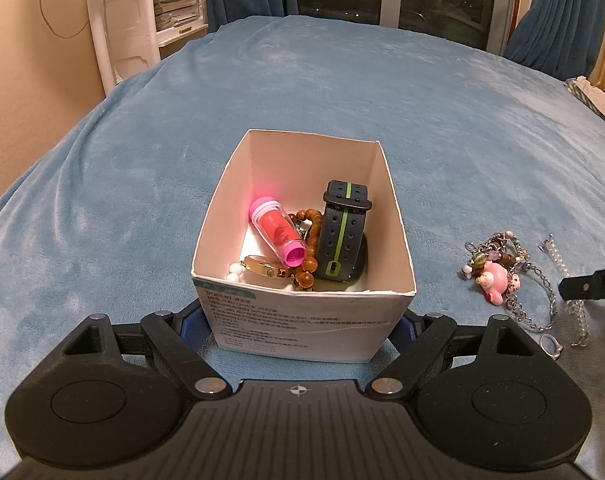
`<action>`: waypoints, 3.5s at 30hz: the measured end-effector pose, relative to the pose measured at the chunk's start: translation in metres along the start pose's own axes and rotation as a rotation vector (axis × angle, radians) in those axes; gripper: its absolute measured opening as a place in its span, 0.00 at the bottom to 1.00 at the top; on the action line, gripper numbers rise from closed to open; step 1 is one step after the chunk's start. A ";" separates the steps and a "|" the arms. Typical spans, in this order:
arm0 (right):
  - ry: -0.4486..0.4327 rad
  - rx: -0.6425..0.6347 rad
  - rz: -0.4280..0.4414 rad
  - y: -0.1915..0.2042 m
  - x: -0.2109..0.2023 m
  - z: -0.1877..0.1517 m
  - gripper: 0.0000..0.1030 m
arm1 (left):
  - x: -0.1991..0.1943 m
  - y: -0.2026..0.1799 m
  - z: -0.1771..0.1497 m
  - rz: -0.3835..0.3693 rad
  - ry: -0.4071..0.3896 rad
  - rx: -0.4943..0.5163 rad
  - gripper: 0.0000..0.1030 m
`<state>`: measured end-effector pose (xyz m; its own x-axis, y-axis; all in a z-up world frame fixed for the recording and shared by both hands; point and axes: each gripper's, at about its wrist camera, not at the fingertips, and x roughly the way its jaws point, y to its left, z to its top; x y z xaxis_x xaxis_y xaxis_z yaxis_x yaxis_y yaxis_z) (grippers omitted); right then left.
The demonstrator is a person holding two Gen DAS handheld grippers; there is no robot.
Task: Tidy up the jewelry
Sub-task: 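Lower the right gripper to the clear bead bracelet and grasp it, then lift the clear bead bracelet and carry it over the white box, release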
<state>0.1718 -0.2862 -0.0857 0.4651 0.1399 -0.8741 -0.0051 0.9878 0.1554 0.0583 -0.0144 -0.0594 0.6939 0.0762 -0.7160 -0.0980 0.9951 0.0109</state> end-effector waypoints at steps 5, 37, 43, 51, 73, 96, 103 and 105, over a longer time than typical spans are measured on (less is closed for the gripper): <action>-0.032 -0.015 -0.006 0.003 -0.004 0.002 1.00 | 0.000 0.001 0.000 -0.002 0.000 -0.001 0.58; -0.151 0.017 0.004 0.013 -0.027 0.027 1.00 | 0.001 0.002 0.000 0.001 0.000 0.001 0.58; -0.159 0.020 0.004 0.012 -0.028 0.029 1.00 | 0.001 0.002 0.000 0.001 0.000 0.001 0.58; -0.190 0.025 0.022 0.015 -0.035 0.030 1.00 | 0.000 0.002 0.000 0.001 0.000 0.002 0.58; -0.365 0.015 0.136 0.035 -0.071 0.037 1.00 | 0.001 0.002 0.000 0.002 0.000 0.002 0.58; -0.512 -0.124 0.496 0.092 -0.118 0.038 1.00 | 0.001 0.002 0.001 0.002 0.002 0.005 0.58; -0.496 -0.134 0.588 0.104 -0.121 0.039 1.00 | 0.001 0.002 0.001 0.002 0.002 0.005 0.58; -0.489 -0.137 0.599 0.108 -0.120 0.040 1.00 | 0.001 0.002 0.001 0.002 0.002 0.004 0.58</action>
<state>0.1511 -0.1992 0.0543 0.6853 0.6370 -0.3531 -0.4724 0.7578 0.4502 0.0595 -0.0122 -0.0593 0.6926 0.0776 -0.7172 -0.0960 0.9953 0.0150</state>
